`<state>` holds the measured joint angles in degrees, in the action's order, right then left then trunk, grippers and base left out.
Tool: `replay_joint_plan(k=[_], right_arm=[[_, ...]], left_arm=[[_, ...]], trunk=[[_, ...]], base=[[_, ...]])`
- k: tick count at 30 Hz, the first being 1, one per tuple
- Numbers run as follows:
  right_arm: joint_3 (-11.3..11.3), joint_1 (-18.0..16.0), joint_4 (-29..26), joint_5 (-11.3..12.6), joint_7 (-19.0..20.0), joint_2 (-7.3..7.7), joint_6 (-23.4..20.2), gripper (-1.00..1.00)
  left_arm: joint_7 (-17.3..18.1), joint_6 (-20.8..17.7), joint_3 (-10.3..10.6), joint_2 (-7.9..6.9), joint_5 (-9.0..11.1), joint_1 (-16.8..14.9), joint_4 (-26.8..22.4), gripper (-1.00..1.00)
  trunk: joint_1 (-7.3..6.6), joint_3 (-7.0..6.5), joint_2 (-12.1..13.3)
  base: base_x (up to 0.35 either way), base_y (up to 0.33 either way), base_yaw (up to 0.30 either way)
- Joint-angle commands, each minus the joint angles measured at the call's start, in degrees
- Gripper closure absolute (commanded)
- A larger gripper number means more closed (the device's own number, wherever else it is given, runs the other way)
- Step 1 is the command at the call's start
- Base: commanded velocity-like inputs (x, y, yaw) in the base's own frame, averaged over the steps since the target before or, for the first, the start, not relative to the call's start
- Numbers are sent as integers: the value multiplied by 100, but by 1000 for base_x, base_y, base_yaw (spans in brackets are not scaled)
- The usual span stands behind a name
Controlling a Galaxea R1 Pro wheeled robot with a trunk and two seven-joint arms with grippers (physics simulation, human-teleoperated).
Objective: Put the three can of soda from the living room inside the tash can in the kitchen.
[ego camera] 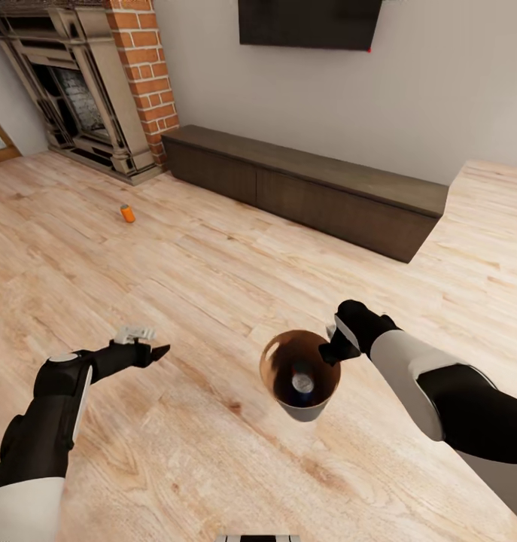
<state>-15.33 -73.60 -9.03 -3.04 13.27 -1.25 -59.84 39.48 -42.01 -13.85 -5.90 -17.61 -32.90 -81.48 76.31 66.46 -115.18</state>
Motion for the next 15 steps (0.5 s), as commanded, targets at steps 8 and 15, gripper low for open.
replay_joint_plan(k=[8, 15], right_arm=[[111, 191, -40, 191, 52, 32, -16, 100], [110, 309, -115, 191, 89, 168, -16, 100]], left_arm=[[453, 2, -23, -34, 5, -4, 808, -100], [697, 11, -22, -49, 17, -4, 1011, -100]], trunk=[[-177, -145, 322], [-330, -271, 603]], base=[[0, 0, 0], [0, 0, 0]])
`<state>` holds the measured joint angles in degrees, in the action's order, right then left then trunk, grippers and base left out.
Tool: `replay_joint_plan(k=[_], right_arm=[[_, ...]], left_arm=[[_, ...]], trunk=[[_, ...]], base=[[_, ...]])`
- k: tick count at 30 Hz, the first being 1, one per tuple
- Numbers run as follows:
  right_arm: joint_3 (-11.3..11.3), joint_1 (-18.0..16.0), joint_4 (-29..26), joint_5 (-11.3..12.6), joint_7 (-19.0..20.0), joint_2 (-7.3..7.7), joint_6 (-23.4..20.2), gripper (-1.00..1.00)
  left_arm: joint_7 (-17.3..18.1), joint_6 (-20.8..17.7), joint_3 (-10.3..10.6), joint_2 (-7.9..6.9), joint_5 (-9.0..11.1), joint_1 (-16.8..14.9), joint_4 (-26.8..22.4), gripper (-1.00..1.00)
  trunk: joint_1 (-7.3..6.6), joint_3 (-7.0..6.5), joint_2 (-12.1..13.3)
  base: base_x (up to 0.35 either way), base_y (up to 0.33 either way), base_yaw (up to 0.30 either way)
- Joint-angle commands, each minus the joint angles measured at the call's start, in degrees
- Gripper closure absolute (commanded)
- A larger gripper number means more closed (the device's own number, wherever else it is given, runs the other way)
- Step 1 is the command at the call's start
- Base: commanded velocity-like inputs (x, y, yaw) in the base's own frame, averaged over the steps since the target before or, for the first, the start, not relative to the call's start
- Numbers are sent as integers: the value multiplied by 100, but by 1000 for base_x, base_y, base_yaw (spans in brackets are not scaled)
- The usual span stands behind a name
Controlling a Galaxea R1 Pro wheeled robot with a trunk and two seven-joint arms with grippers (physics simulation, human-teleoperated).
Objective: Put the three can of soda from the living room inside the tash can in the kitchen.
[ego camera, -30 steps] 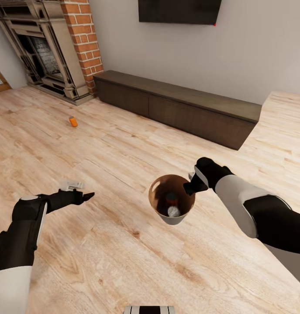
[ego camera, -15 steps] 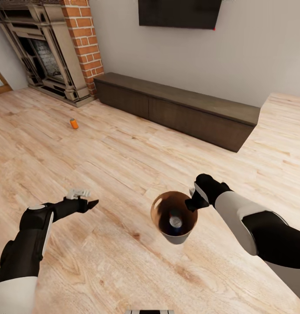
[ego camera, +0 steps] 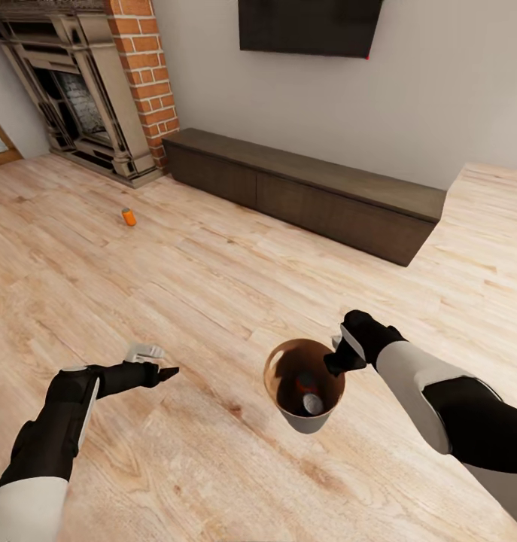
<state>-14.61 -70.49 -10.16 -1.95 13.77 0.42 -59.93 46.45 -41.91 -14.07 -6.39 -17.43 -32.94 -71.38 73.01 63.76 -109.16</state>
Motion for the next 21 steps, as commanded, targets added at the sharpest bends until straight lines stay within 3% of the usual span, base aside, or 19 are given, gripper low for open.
replay_joint_plan(k=[1, 14, 16, 18, 21], right_arm=[[35, 4, -32, 82, 35, 22, -7, 100], [94, 381, -395, 87, 66, 283, -7, 100], [247, 466, -401, 89, 85, 348, 157, 100], [552, 669, -425, 82, 179, 485, 545, 100], [653, 748, -560, 52, 227, 556, 669, 100]], left_arm=[[7, 6, -2, 1, 3, 2, -5, -100], [-43, 54, -6, 55, 22, 10, -646, -100], [-45, 53, -5, 60, 21, 11, -796, -100], [-47, 42, -7, 68, 21, 13, -922, -100], [-48, 41, -9, 73, 21, 15, -955, -100]], trunk=[[-1, -1, 1], [-1, -3, 1], [-1, -12, 1], [-1, -26, 1], [-1, -50, 1]], base=[[0, 0, 0], [0, 0, 0], [0, 0, 0], [0, 0, -3], [0, 0, -37]])
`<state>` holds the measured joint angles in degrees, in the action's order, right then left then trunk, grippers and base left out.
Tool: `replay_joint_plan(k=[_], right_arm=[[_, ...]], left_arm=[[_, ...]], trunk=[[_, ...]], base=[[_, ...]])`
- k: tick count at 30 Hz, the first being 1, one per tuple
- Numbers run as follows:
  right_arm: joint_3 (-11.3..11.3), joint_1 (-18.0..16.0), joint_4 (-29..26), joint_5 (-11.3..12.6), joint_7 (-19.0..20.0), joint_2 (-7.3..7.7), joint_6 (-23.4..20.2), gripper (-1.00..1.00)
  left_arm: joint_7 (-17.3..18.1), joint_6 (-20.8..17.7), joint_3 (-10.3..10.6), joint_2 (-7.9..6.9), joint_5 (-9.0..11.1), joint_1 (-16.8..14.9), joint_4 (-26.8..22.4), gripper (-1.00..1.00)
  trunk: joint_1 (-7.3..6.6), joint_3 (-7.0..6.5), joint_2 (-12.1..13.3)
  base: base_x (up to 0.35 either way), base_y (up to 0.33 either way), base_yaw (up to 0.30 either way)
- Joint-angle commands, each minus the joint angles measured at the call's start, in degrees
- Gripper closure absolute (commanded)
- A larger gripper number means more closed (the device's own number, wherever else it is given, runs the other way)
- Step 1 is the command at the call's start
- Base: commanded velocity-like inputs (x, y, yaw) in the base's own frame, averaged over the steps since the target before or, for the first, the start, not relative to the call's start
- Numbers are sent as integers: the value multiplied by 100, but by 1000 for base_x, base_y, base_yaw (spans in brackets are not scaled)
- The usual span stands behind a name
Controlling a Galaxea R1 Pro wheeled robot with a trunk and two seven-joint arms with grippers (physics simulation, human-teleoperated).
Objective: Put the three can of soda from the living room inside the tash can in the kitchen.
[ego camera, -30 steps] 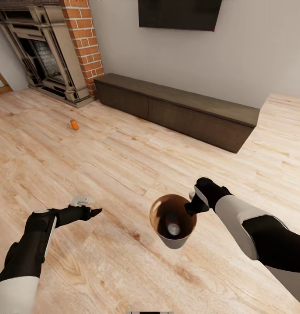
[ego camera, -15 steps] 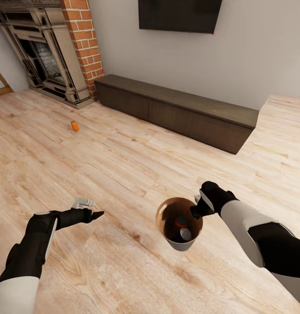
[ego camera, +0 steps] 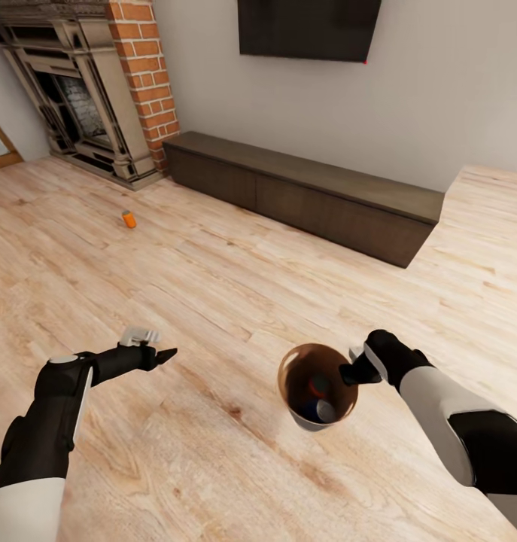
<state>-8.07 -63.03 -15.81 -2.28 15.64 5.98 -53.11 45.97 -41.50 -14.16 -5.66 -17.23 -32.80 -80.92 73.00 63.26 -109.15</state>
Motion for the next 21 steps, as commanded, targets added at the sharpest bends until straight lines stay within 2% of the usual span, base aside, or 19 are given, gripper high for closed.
replay_joint_plan(k=[1, 10, 21], right_arm=[[21, 24, -55, 73, 52, 35, 15, 100], [58, 65, -171, 47, 63, 98, 69, 100], [68, 98, -164, 72, 71, 70, 81, 100]], left_arm=[[0, -3, -3, 1, 0, 1, -11, -100], [-63, -22, -10, 10, 0, 1, -23, -100], [-95, -149, -23, 10, -2, 1, -28, -100]], trunk=[[0, -8, 0], [0, -58, 0], [0, -62, 0]], base=[[0, 0, -71], [54, 0, -61], [290, 0, -4]])
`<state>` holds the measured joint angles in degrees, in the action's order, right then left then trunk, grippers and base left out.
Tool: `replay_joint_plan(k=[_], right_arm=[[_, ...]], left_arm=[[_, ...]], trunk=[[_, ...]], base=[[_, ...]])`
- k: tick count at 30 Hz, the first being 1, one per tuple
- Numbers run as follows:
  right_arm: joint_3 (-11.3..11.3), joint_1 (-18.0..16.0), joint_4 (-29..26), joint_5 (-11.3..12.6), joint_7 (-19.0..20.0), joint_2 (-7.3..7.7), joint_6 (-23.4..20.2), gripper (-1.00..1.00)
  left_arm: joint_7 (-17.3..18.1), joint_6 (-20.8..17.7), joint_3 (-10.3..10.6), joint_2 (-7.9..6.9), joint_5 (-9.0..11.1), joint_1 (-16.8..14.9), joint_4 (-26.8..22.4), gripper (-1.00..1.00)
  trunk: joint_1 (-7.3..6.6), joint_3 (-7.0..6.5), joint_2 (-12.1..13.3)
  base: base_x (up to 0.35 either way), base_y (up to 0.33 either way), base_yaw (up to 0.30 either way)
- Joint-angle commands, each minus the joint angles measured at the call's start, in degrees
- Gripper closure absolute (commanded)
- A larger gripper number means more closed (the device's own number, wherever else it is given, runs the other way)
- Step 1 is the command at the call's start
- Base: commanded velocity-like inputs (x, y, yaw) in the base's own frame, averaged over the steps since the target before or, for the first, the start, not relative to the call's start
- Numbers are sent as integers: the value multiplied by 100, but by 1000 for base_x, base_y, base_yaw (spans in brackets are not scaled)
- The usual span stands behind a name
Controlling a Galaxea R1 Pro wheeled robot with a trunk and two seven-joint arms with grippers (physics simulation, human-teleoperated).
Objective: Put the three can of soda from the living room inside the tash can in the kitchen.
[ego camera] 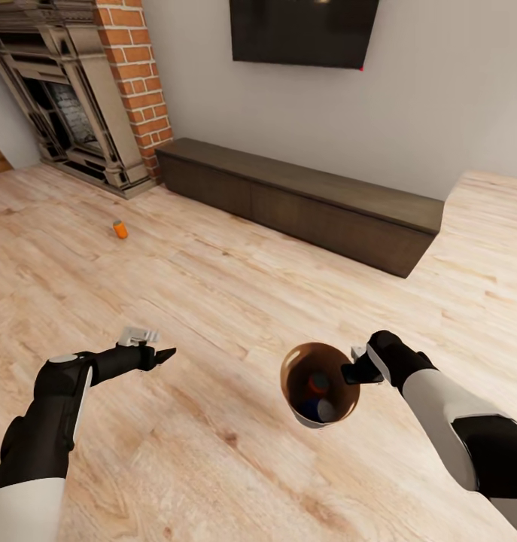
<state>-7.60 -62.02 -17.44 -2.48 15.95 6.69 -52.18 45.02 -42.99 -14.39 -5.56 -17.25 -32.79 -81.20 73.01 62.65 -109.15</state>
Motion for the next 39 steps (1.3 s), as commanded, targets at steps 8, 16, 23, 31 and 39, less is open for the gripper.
replay_joint_plan(k=[8, 16, 23, 31, 39], right_arm=[[16, 14, -3, 87, 19, -32, -11, 100], [4, 47, -5, 113, 51, -52, -4, 100], [3, 74, -5, 104, 54, -70, -3, 100], [3, 79, -5, 119, 50, -71, -6, 100], [-4, 115, -5, 124, 41, -79, -5, 100]], left_arm=[[-28, -31, 1, 2, -4, 0, 7, -100], [-37, -75, 6, 8, 2, 1, -5, -100], [-37, -107, 7, 11, 2, 1, -13, -100], [-36, -121, 5, 11, 0, 1, -35, -100], [-37, -238, 0, 11, -4, 1, -36, -100]], trunk=[[0, -1, 0], [0, -1, 0], [0, -1, 0], [0, -1, 0], [0, -1, 0]], base=[[325, 0, 0], [326, 0, 178], [326, 0, 244], [326, 0, 207], [322, 49, 27]])
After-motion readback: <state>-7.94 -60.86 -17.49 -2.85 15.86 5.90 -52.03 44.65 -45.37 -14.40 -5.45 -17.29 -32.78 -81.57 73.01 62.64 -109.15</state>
